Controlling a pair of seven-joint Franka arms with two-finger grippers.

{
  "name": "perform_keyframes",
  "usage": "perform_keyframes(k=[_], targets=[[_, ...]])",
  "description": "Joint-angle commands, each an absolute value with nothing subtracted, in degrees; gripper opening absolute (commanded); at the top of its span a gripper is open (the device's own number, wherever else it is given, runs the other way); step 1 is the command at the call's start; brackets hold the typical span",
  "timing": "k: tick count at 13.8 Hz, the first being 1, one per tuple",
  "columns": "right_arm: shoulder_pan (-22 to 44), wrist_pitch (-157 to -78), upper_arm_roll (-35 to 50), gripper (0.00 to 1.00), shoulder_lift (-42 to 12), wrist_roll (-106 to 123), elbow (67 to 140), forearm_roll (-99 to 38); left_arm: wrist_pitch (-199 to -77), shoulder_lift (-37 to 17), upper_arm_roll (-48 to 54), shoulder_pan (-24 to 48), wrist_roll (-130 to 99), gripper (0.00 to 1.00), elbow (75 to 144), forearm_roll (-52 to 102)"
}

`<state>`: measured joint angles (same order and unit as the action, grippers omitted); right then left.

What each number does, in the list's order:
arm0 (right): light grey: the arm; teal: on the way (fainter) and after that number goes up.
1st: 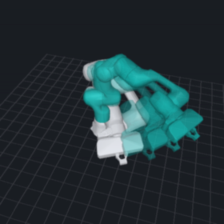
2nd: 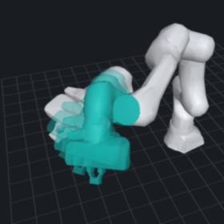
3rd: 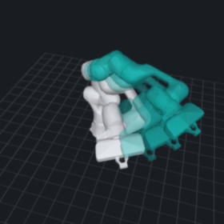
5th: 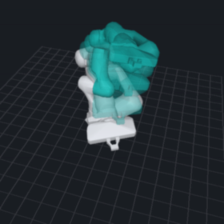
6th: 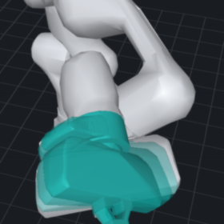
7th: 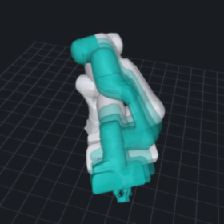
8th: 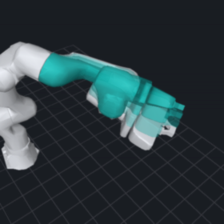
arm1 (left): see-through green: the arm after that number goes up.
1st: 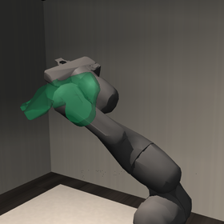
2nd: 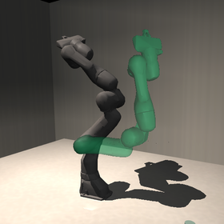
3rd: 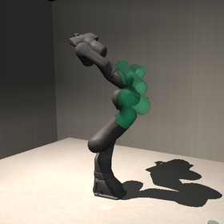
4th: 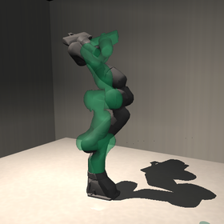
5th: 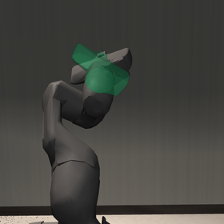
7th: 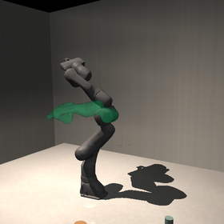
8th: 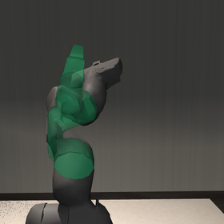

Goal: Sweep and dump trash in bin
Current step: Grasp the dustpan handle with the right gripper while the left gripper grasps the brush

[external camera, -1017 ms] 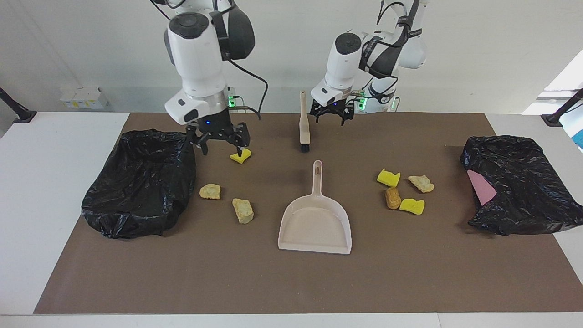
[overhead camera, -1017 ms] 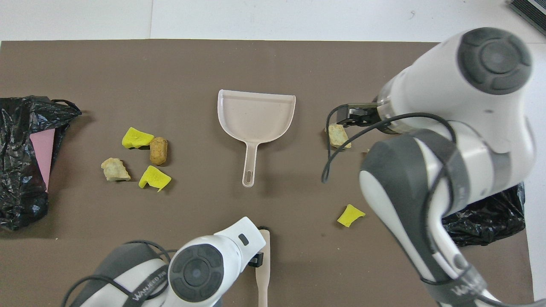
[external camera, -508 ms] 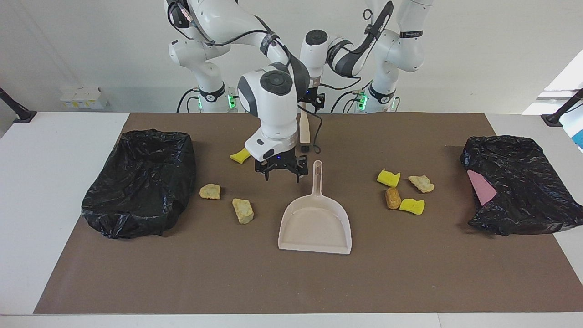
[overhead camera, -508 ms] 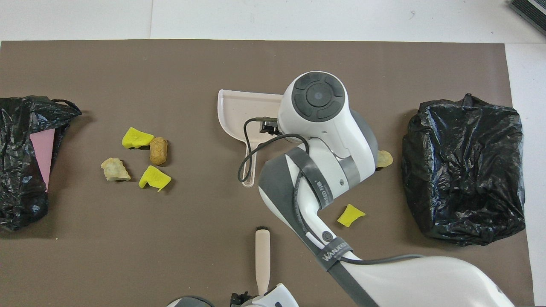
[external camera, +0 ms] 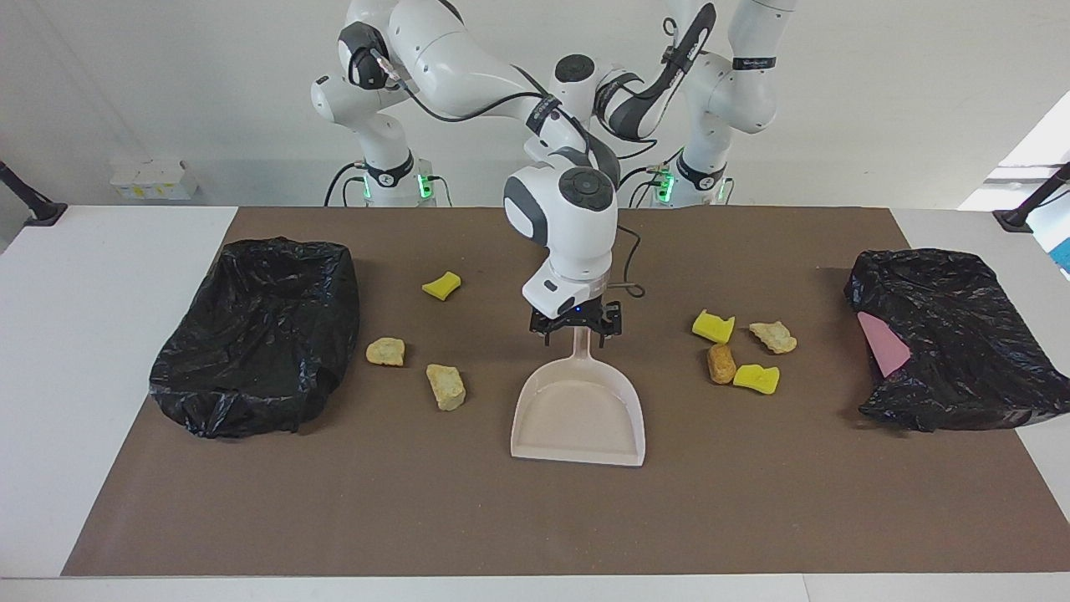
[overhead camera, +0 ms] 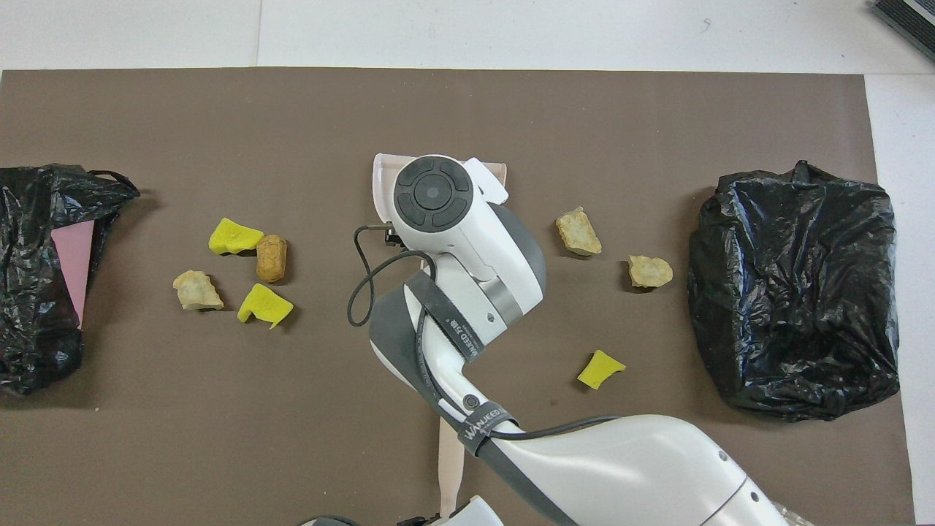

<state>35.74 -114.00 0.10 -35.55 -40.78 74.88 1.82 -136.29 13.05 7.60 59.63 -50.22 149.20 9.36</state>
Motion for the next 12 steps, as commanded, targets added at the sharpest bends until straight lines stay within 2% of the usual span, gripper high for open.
perform_keyframes(k=[1,7,11,12], targets=[[37.7,-114.3,0.1,0.95,-37.6,-42.3,73.8,1.9,-134.5,15.6,6.4,60.3,-50.7,0.00,150.9,10.3],[38.3,-115.8,0.1,0.84,-35.9,-43.2,78.5,1.1,-128.6,18.3,6.2,54.1,-50.3,0.00,150.4,10.3],[38.2,-115.8,0.1,0.79,-35.4,-43.4,79.7,-0.7,-125.3,19.2,6.1,53.5,-50.2,0.00,150.5,10.3],[38.2,-115.5,0.1,0.74,-35.4,-43.4,79.7,-0.7,-124.6,20.0,6.1,52.7,-50.1,0.00,150.6,10.2]])
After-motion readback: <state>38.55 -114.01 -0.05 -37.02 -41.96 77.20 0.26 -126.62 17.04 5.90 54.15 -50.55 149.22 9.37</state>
